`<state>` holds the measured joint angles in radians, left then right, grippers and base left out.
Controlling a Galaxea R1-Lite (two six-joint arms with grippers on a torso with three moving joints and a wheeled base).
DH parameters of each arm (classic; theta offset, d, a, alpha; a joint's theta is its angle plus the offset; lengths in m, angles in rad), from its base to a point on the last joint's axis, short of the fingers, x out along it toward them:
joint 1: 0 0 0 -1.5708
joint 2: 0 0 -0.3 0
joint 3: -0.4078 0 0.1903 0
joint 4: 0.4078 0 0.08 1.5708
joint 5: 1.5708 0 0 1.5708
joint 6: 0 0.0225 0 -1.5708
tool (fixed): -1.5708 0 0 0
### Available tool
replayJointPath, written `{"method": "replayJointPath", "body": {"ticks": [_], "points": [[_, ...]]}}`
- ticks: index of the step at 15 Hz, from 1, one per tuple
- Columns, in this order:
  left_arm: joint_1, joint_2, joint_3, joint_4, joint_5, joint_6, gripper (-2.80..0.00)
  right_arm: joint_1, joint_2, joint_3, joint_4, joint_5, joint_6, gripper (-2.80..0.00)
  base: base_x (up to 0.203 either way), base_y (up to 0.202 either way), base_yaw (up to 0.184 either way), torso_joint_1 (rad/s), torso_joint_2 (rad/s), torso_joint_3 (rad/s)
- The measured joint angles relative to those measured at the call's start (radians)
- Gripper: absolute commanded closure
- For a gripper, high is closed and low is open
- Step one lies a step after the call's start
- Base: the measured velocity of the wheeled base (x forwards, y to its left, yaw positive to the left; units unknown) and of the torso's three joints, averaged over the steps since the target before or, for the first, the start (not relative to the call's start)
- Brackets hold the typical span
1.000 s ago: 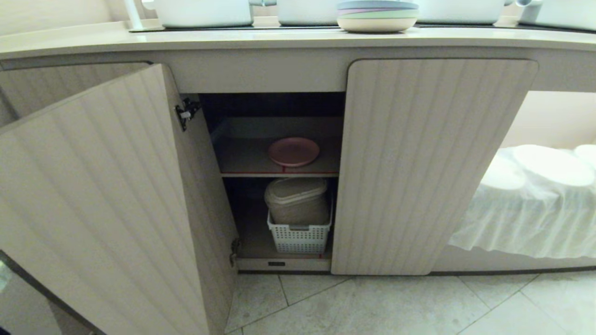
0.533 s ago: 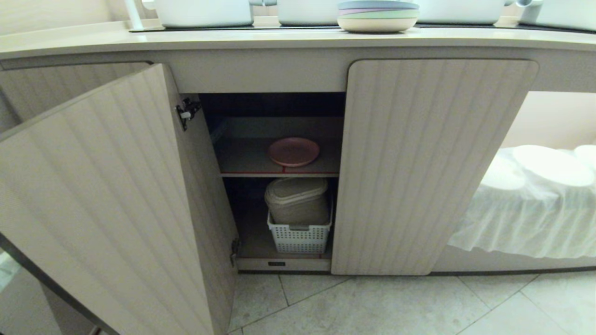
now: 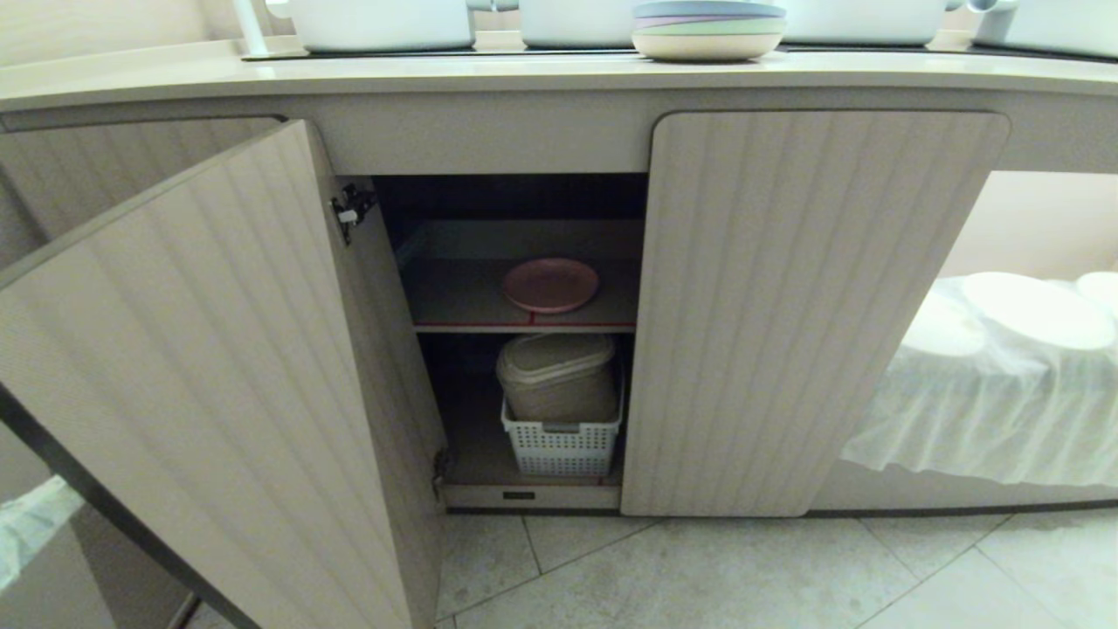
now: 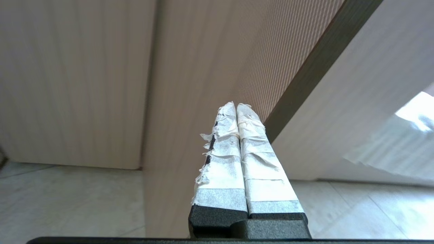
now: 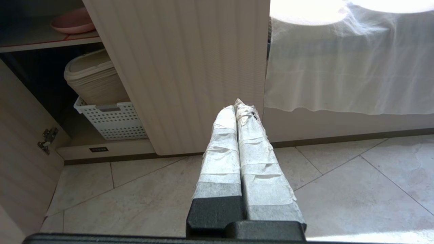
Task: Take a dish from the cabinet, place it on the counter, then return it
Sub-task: Close the cabinet door
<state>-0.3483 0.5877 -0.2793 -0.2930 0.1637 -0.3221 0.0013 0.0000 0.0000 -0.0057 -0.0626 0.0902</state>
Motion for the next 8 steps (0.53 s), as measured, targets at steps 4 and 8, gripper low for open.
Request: {"method": "replayJointPath", "body": {"ticks": [4,8], "points": [[0.0,0.002,0.003,0.001,-0.062,-0.02,0.0,0.0,0.0,0.0,0.0,0.0,0.0,0.0,0.0,0.0,0.0,0.0,0.0,0.0],[0.0,0.012,0.008,0.0,-0.127,-0.025,0.0,0.0,0.0,0.0,0.0,0.0,0.0,0.0,0.0,0.0,0.0,0.0,0.0,0.0]]}}
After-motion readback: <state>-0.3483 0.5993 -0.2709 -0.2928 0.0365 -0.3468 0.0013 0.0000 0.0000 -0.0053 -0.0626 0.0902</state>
